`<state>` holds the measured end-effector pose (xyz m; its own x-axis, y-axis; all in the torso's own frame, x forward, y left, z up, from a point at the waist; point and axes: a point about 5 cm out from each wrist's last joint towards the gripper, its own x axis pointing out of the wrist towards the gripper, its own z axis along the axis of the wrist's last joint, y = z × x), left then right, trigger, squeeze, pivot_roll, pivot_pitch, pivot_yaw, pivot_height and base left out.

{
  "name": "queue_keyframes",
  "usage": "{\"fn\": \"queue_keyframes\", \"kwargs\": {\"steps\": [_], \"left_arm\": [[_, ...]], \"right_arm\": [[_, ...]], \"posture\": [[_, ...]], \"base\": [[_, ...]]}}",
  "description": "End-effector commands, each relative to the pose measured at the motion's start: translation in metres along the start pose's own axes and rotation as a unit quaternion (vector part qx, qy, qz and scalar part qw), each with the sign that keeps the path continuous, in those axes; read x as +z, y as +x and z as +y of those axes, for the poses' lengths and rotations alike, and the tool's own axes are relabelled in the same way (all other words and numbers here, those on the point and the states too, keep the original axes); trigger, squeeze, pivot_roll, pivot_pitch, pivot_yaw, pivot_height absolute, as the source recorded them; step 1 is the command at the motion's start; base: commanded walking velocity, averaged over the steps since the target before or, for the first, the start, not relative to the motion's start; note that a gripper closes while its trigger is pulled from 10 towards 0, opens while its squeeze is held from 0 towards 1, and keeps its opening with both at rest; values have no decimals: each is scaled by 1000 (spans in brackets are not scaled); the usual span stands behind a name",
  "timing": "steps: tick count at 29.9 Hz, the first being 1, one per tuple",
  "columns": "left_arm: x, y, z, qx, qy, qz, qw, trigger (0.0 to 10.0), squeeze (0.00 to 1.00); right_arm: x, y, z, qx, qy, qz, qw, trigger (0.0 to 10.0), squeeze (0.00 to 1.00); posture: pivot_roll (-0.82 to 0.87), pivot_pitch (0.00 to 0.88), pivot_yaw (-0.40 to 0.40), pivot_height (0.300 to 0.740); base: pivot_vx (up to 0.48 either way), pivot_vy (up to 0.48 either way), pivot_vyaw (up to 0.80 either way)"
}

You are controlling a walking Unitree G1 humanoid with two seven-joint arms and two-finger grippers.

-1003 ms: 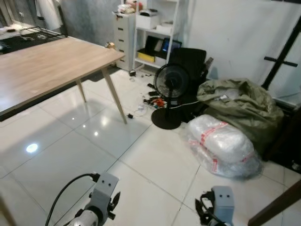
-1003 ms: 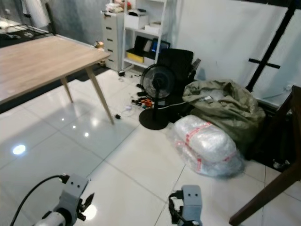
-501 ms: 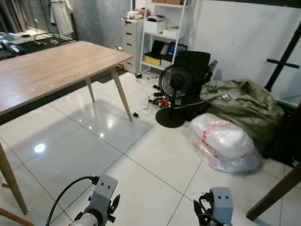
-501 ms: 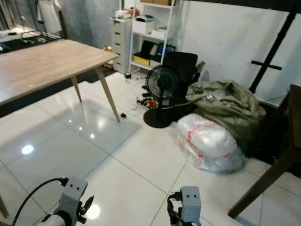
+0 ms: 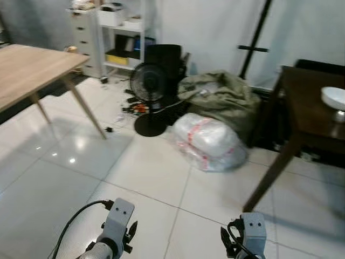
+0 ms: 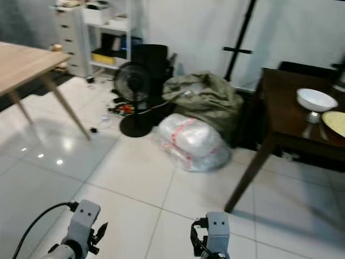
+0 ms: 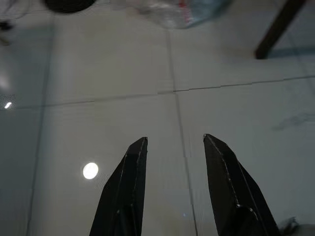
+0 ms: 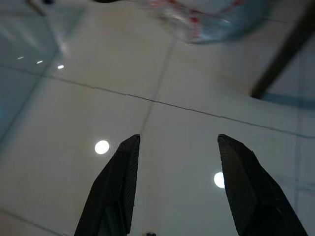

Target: Setting the table

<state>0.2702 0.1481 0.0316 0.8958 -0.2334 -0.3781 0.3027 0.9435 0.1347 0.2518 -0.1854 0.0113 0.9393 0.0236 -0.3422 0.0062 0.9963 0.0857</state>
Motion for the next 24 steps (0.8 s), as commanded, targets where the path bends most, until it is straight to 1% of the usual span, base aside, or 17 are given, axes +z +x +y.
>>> {"fn": "queue_keyframes", "kwargs": {"steps": [1, 24], "left_arm": [[-6, -2, 0, -2, -2, 12, 1000, 10000, 0], [-1, 0, 2, 4, -5, -1, 1000, 10000, 0]], "right_arm": [[-6, -2, -2, -5, 8, 13, 1000, 10000, 0], [-5, -2, -8, -25, 25, 11, 999, 10000, 0]], "posture": [[20, 33, 58, 740], [20, 32, 61, 740]], "base": [[0, 0, -800], [0, 0, -800]]}}
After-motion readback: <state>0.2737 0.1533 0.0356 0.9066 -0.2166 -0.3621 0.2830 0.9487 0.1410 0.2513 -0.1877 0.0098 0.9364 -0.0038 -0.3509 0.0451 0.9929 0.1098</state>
